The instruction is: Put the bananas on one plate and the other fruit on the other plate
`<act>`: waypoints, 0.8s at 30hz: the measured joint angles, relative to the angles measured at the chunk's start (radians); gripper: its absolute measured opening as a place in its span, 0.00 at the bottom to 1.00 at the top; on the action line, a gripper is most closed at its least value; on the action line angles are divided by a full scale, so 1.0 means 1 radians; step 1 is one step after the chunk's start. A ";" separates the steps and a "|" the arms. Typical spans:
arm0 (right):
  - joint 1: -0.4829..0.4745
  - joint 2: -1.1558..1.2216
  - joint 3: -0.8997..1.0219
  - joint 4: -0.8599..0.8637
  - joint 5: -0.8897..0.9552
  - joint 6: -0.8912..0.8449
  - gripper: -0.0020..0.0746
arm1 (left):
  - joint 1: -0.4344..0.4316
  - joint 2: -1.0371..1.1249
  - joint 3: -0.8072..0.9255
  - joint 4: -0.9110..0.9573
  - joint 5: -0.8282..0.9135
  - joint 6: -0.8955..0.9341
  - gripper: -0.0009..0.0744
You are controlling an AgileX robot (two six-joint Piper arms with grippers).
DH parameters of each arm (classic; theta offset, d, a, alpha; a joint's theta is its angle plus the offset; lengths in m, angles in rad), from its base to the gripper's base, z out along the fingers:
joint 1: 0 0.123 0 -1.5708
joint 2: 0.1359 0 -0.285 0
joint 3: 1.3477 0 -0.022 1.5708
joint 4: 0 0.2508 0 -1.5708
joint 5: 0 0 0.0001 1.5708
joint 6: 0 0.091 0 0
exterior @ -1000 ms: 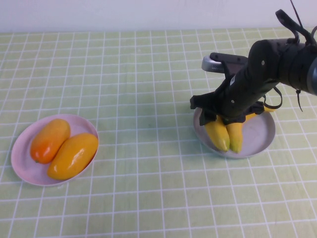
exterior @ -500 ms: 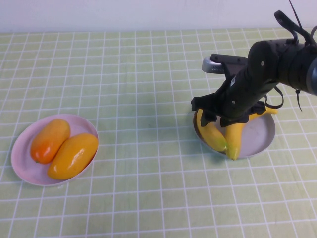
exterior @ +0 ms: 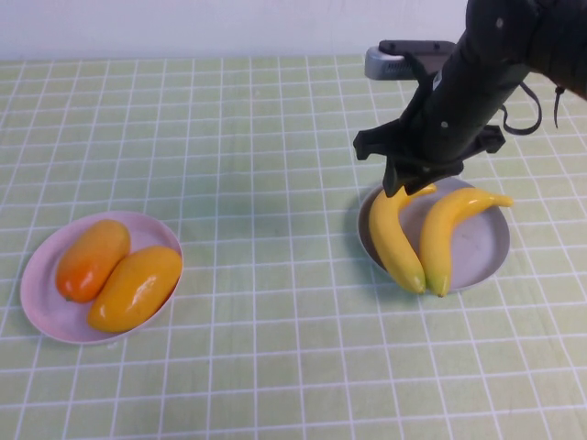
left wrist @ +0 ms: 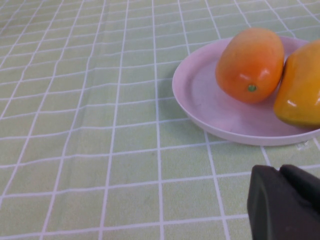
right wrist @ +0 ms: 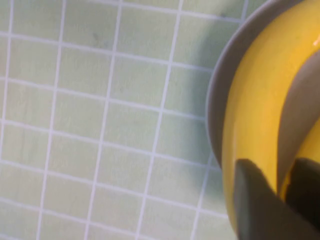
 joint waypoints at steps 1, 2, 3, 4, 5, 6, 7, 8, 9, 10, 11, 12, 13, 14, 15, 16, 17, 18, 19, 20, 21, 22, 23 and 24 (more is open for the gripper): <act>0.000 -0.005 -0.007 -0.001 0.018 -0.011 0.18 | 0.000 0.000 0.000 0.000 0.000 0.000 0.01; 0.000 -0.014 -0.010 -0.001 0.029 -0.025 0.13 | 0.000 0.000 0.000 0.000 0.000 0.000 0.01; 0.000 -0.022 -0.010 -0.002 0.035 -0.036 0.09 | 0.000 0.000 0.000 0.000 0.000 0.000 0.01; 0.002 -0.035 -0.010 -0.002 0.040 -0.049 0.06 | 0.000 0.000 0.000 0.000 0.000 0.000 0.01; 0.004 -0.051 -0.008 -0.003 0.045 -0.063 0.04 | 0.000 0.000 0.000 0.000 0.000 0.000 0.01; 0.009 -0.067 -0.004 -0.005 0.044 -0.073 0.03 | 0.000 0.000 0.000 0.000 0.000 0.000 0.01; 0.014 -0.092 0.007 -0.005 0.044 -0.082 0.02 | 0.000 0.000 0.000 0.000 0.000 0.000 0.01; 0.023 -0.123 0.023 -0.007 0.045 -0.090 0.02 | 0.000 0.000 0.000 0.000 0.000 0.000 0.01; 0.033 -0.151 0.043 -0.007 0.045 -0.094 0.02 | 0.000 0.000 0.000 0.000 0.000 0.000 0.01; 0.042 -0.191 0.067 -0.007 0.048 -0.099 0.01 | 0.000 0.000 0.000 0.000 0.000 0.000 0.01; 0.052 -0.235 0.094 -0.007 0.048 -0.104 0.01 | 0.000 0.000 0.000 0.000 0.000 0.000 0.01; 0.059 -0.283 0.118 -0.007 0.048 -0.107 0.01 | 0.000 0.000 0.000 0.000 0.000 0.000 0.01; 0.067 -0.334 0.152 -0.007 0.048 -0.109 0.01 | 0.000 0.000 0.000 0.000 0.000 0.000 0.01; 0.074 -0.387 0.187 -0.007 0.046 -0.114 0.01 | 0.000 0.000 0.000 0.000 0.000 0.000 0.01; 0.081 -0.431 0.216 -0.007 0.040 -0.116 0.01 | 0.000 0.000 0.000 0.000 0.000 0.000 0.01; 0.089 -0.487 0.254 -0.007 0.032 -0.117 0.01 | 0.000 0.000 0.000 0.000 0.000 0.000 0.01; 0.093 -0.543 0.294 -0.005 0.027 -0.118 0.01 | 0.000 0.000 0.000 0.000 0.000 0.000 0.01; 0.098 -0.598 0.334 -0.003 0.020 -0.119 0.01 | 0.000 0.000 0.000 0.000 0.000 0.000 0.01; 0.100 -0.651 0.373 -0.001 0.020 -0.121 0.01 | 0.000 0.000 0.000 0.000 0.000 0.000 0.01; 0.100 -0.693 0.410 0.005 0.020 -0.121 0.01 | 0.000 0.000 0.000 0.000 0.000 0.000 0.01; 0.100 -0.742 0.443 0.009 0.028 -0.121 0.01 | 0.000 0.000 0.000 0.000 0.000 0.000 0.01; 0.100 -0.787 0.466 0.011 0.038 -0.121 0.01 | 0.000 0.000 0.000 0.000 0.000 0.000 0.01; 0.100 -0.830 0.490 0.008 0.049 -0.121 0.01 | 0.000 0.000 0.000 0.000 0.000 0.000 0.01; 0.100 -0.870 0.511 0.002 0.059 -0.125 0.01 | 0.000 0.000 0.000 0.000 0.000 0.000 0.01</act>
